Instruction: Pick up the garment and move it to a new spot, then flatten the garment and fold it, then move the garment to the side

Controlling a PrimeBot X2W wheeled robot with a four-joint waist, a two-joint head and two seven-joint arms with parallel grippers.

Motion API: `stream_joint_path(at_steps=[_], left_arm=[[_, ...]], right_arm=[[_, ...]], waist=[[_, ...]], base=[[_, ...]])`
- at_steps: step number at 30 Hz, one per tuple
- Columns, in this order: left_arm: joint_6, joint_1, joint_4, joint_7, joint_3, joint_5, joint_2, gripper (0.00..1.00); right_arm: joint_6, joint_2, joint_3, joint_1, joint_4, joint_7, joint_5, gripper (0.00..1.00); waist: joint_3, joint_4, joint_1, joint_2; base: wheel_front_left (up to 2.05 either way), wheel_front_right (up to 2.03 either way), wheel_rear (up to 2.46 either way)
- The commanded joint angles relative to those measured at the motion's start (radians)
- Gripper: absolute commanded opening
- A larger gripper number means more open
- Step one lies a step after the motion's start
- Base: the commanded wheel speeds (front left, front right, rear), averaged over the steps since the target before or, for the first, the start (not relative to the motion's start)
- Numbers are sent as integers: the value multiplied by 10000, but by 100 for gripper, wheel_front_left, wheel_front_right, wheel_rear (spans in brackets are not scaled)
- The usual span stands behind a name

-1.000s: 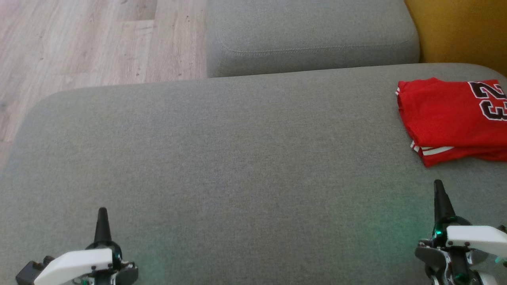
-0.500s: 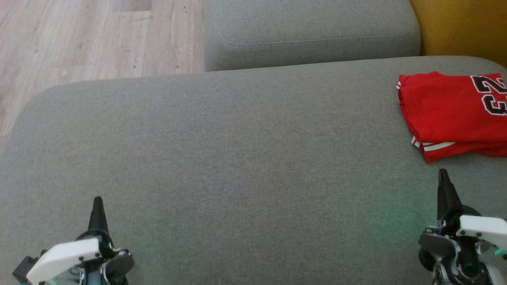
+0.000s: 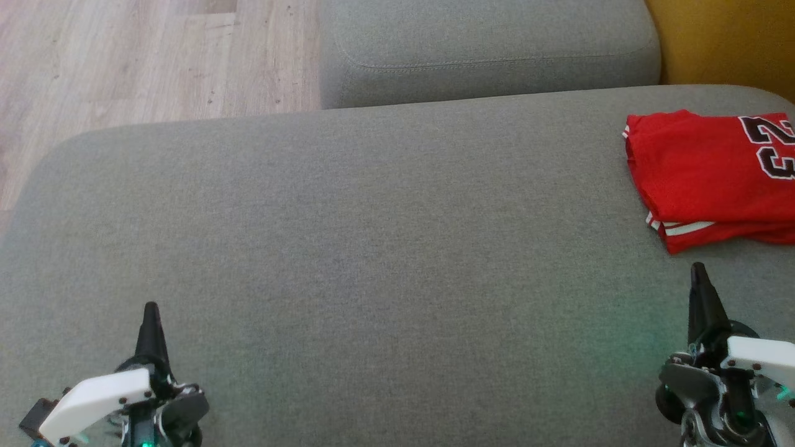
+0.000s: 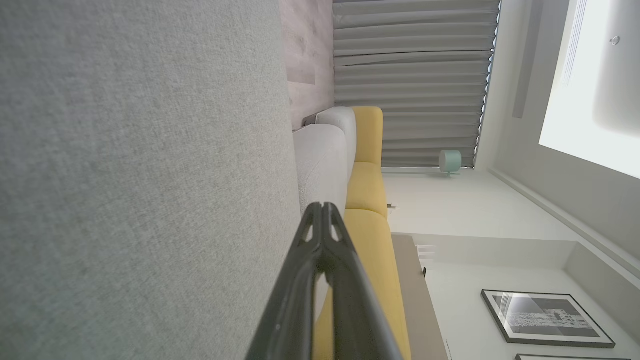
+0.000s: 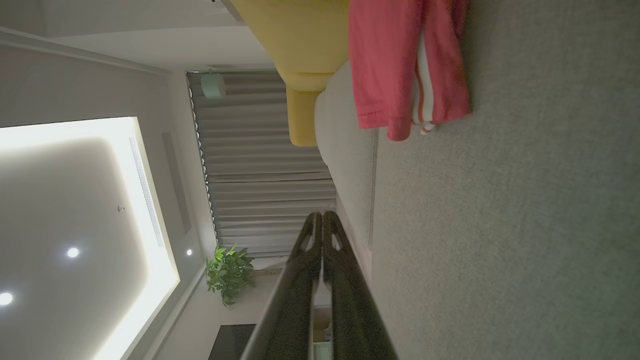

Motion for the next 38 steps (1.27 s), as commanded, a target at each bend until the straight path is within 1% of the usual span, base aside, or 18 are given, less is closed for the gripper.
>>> stream_joint_path(at_steps=[1, 38], left_arm=[[-67, -499, -275, 72, 370, -53, 45, 0], [-67, -498, -277, 71, 370, -53, 45, 0]], right_arm=[[-7, -123, 191, -536, -381, 70, 60, 0], [-7, -92, 145, -540, -378, 106, 22, 0]], waist=[[-1, 0, -1, 0], [-1, 0, -1, 0]], base=[[0, 0, 0], [0, 0, 0]])
